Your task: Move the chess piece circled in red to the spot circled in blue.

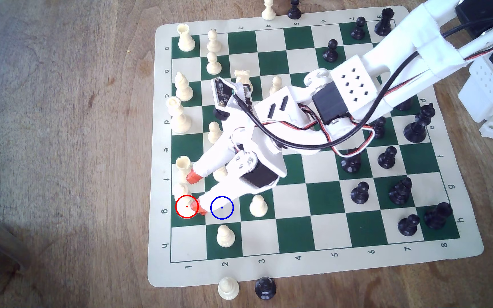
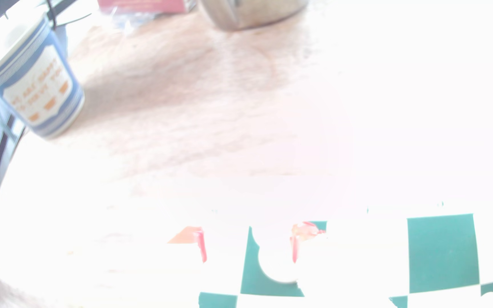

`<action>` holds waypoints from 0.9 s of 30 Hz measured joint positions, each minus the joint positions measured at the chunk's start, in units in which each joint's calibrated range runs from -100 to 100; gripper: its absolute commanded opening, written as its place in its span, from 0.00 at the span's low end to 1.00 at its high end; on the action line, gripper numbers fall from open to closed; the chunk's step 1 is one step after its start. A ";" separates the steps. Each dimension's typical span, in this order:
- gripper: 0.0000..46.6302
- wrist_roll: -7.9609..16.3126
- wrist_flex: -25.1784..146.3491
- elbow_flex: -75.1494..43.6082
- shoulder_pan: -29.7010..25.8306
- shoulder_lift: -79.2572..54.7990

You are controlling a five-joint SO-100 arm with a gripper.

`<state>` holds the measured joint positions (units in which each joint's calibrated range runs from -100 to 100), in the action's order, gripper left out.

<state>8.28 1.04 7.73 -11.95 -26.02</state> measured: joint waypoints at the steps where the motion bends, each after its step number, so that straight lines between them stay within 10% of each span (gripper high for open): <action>1: 0.34 0.00 0.00 -1.17 -0.07 -0.92; 13: 0.29 0.00 0.00 -8.13 0.00 -6.79; 15: 0.00 0.00 0.00 -9.04 0.15 -7.62; 27: 0.00 -0.83 6.45 -13.10 0.15 -7.71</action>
<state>7.45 7.49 -5.38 -11.80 -33.72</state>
